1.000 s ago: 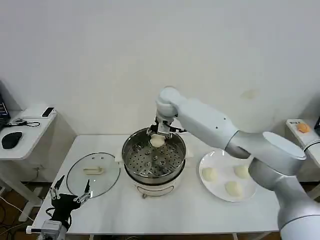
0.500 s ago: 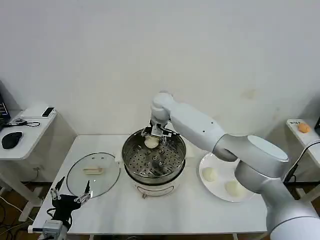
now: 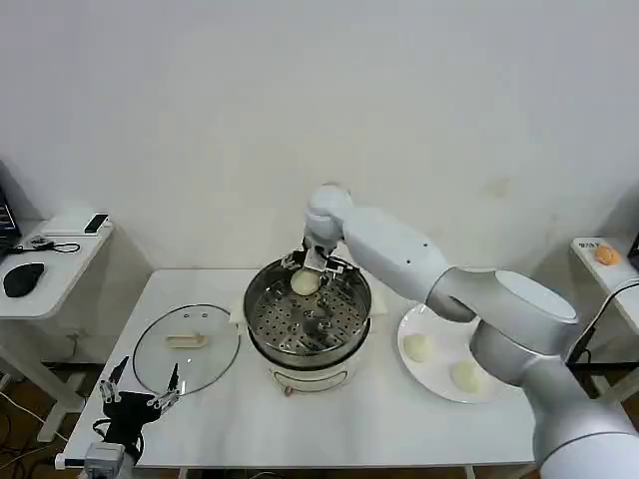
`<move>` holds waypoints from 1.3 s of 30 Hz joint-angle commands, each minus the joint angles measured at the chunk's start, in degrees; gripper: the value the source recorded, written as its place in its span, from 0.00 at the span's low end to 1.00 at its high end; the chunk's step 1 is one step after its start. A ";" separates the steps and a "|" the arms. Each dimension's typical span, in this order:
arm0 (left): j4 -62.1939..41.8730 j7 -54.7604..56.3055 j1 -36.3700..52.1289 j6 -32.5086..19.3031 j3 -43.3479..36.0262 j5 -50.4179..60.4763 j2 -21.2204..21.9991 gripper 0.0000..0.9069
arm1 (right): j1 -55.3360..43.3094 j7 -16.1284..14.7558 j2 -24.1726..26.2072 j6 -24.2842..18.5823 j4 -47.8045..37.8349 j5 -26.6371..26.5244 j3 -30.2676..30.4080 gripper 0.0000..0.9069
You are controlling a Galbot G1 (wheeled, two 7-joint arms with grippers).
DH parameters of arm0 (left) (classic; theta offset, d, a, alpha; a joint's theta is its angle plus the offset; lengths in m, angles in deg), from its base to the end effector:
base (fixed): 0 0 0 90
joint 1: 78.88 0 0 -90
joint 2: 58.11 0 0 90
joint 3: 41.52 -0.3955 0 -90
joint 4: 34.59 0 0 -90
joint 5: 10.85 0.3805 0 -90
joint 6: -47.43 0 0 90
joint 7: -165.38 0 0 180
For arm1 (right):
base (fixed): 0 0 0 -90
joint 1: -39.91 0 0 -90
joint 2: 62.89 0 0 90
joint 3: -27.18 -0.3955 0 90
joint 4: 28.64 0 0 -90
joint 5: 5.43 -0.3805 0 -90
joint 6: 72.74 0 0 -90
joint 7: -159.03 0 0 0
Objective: Take steamed baozi put them in steamer then cover it.
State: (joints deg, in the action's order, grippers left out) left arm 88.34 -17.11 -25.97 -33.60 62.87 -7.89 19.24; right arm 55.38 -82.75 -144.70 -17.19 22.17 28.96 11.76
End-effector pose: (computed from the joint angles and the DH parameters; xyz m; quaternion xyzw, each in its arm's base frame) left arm 0.1462 0.1188 -0.3195 0.0319 -0.9776 -0.1805 0.1036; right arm 0.6666 0.1908 -0.1031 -0.6020 0.1864 -0.7754 0.0402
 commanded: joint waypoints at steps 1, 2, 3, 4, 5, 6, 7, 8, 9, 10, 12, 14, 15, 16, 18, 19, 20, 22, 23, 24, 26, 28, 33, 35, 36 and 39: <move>0.27 -0.10 0.03 0.10 -0.07 0.02 -0.04 1.00 | -4.41 -2.04 10.42 7.39 13.40 -16.77 0.42 1.00; 0.36 -0.14 0.10 0.16 -0.10 0.02 -0.04 1.00 | -5.71 -0.76 13.88 11.42 17.80 -21.30 1.27 1.00; 0.43 -0.14 0.24 0.26 -0.14 -0.05 -0.06 1.00 | -6.71 0.77 17.86 15.54 22.17 -24.55 1.43 1.00; 0.40 -0.16 0.31 0.34 -0.16 -0.06 -0.10 1.00 | -7.07 1.30 19.13 17.81 23.42 -25.57 1.40 1.00; 0.40 -0.18 0.39 0.38 -0.18 -0.10 -0.17 1.00 | -7.58 1.82 19.97 20.00 24.51 -27.27 1.39 1.00; 0.35 -0.22 0.53 0.42 -0.23 -0.15 -0.25 1.00 | -8.94 4.64 24.77 24.77 27.31 -30.57 2.25 1.00; 0.34 -0.24 0.59 0.44 -0.25 -0.18 -0.34 1.00 | -9.26 5.38 25.17 26.02 27.83 -30.96 2.45 1.00; 0.36 -0.27 0.70 0.49 -0.29 -0.21 -0.41 1.00 | -10.03 5.60 28.01 29.43 29.08 -33.76 2.59 1.00; 0.42 -0.28 0.81 0.51 -0.41 -0.30 -0.55 1.00 | -10.22 4.94 29.94 31.98 29.54 -35.72 1.95 1.00; 0.44 -0.27 0.89 0.52 -0.50 -0.32 -0.63 1.00 | -10.18 4.77 31.03 33.56 29.77 -36.56 1.68 1.00; 0.48 -0.29 1.29 0.57 -0.73 -0.38 -0.65 1.00 | -9.89 3.13 34.58 40.33 31.54 -38.69 1.19 1.00; 0.78 -0.39 1.47 0.63 -0.94 -0.62 -0.84 1.00 | -9.45 2.11 37.52 43.98 32.87 -40.20 1.05 1.00; 0.89 -0.42 1.54 0.67 -1.02 -0.65 -1.05 1.00 | -8.83 1.24 39.99 45.97 33.92 -41.08 0.64 1.00; 1.02 -0.49 1.56 0.70 -1.09 -0.73 -1.18 1.00 | -8.48 1.05 41.42 47.42 34.57 -41.36 0.48 1.00; 1.30 -0.60 1.64 0.73 -1.30 -0.99 -1.74 1.00 | -7.24 -0.30 45.81 51.47 36.46 -42.00 -0.59 1.00; 1.36 -0.61 1.68 0.73 -1.36 -1.01 -1.83 1.00 | -6.97 -0.68 46.74 52.20 36.72 -42.75 -0.75 1.00; 1.46 -0.60 1.75 0.71 -1.44 -1.03 -1.96 1.00 | -6.56 -1.10 48.51 53.36 37.16 -43.34 -1.22 1.00; 1.67 -0.60 1.77 0.70 -1.61 -1.14 -2.03 1.00 | -5.13 -2.14 51.03 55.13 37.54 -43.82 -2.94 1.00; 1.78 -0.59 1.79 0.70 -1.77 -1.21 -2.09 1.00 | -4.13 -3.00 52.35 55.51 37.41 -43.83 -4.13 1.00; 1.90 -0.59 1.82 0.70 -1.87 -1.20 -2.09 1.00 | -3.34 -3.50 53.10 55.98 37.37 -43.82 -4.58 1.00; 2.22 -0.54 1.83 0.80 -2.06 -1.29 -2.13 1.00 | -0.81 -4.35 54.26 57.16 37.56 -43.20 -5.68 1.00; 2.80 -0.40 1.76 1.60 -2.36 -1.96 -2.25 1.00 | 2.38 -5.72 55.04 58.50 38.14 -41.52 -7.59 1.00; 4.25 -0.27 1.22 2.27 -2.46 -2.53 -2.07 1.00 | 14.31 -9.74 54.08 60.53 38.38 -32.77 -14.46 1.00; 5.21 -0.29 0.59 2.35 -2.45 -2.52 -2.05 1.00 | 17.74 -9.83 53.00 60.13 37.64 -31.48 -16.09 1.00; 5.45 -0.32 0.43 2.35 -2.45 -2.49 -1.99 1.00 | 18.52 -9.88 52.61 59.74 37.40 -30.61 -16.82 1.00; 7.15 -0.37 -0.58 2.37 -2.49 -2.50 -1.37 1.00 | 21.51 -9.94 50.88 58.91 36.23 -28.39 -17.14 1.00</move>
State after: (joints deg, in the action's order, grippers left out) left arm 93.50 -17.44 -25.86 -31.43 60.38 -10.14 17.85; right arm 64.84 -89.72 -95.82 37.62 57.68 -4.57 0.81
